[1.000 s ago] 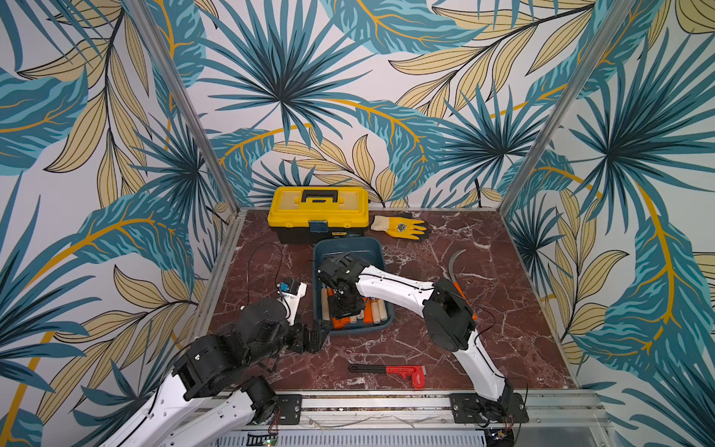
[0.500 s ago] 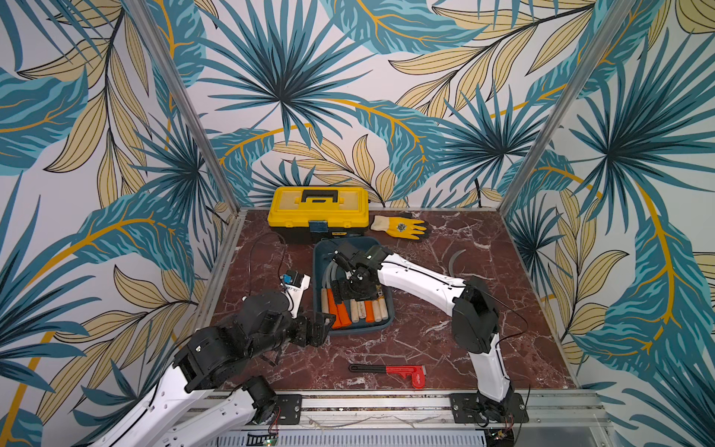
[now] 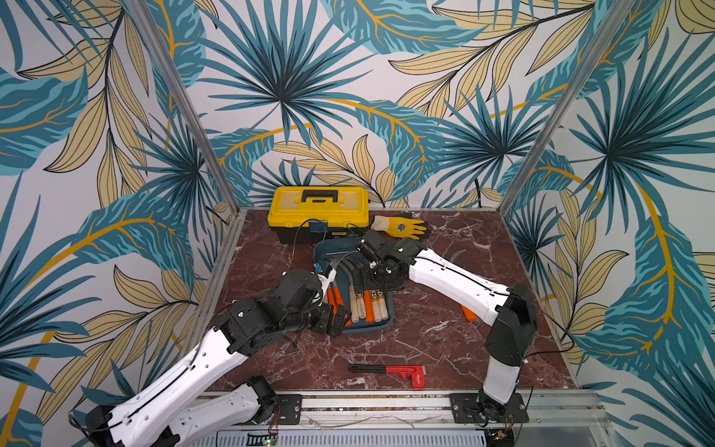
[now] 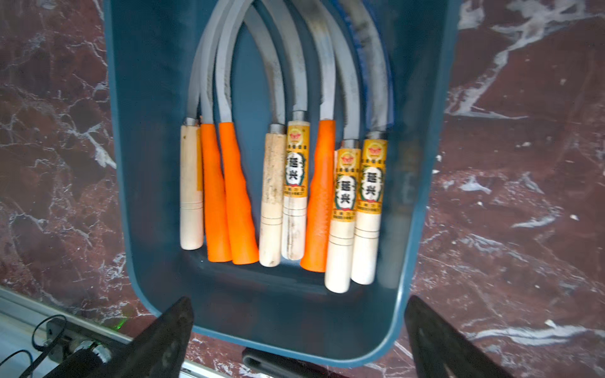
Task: Put small sickles into storage boxes
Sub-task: Place the sickle in the storage box, then move the sickle to the center of the board.
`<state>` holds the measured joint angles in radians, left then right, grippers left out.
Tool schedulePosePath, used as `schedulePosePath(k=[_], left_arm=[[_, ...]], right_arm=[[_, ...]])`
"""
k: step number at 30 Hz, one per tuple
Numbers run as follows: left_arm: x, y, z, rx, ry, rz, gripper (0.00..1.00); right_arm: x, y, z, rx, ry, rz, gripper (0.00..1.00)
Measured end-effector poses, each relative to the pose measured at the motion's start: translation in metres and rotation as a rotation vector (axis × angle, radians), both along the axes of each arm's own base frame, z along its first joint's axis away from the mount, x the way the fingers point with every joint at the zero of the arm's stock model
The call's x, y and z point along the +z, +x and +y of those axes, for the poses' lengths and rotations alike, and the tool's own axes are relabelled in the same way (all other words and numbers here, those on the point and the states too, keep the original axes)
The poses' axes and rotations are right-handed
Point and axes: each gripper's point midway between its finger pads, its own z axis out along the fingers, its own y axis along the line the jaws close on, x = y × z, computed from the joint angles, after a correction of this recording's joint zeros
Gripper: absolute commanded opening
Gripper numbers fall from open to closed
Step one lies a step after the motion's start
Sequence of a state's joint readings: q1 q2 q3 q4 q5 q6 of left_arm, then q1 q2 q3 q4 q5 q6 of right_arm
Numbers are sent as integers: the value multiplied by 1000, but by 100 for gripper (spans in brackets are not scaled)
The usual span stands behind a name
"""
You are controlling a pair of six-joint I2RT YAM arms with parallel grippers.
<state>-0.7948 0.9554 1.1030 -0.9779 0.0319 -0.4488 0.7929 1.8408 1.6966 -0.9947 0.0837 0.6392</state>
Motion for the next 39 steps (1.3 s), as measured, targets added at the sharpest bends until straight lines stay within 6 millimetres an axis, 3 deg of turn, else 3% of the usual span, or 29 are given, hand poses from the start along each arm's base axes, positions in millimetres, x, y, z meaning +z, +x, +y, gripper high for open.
schedulePosePath(k=[7,13,19,27,39], left_arm=[[-13,11,-25,-55,-2,35,99],[-21,21,-47,-94,-27,54,100],[-26,28,-71,-132,-60,54,99],[-45,31,-104,-192,-77,84,99],[-70,39,-130,-233,-67,141,99]], right_arm=[[0,5,-68,-84,-142,-72,99],[6,0,-110,-116,-208,-117,100],[-7,-4,-157,-202,-263,-88,100],[-31,-17,-201,-286,-306,-19,100],[-74,-25,-254,-453,-266,97,99]])
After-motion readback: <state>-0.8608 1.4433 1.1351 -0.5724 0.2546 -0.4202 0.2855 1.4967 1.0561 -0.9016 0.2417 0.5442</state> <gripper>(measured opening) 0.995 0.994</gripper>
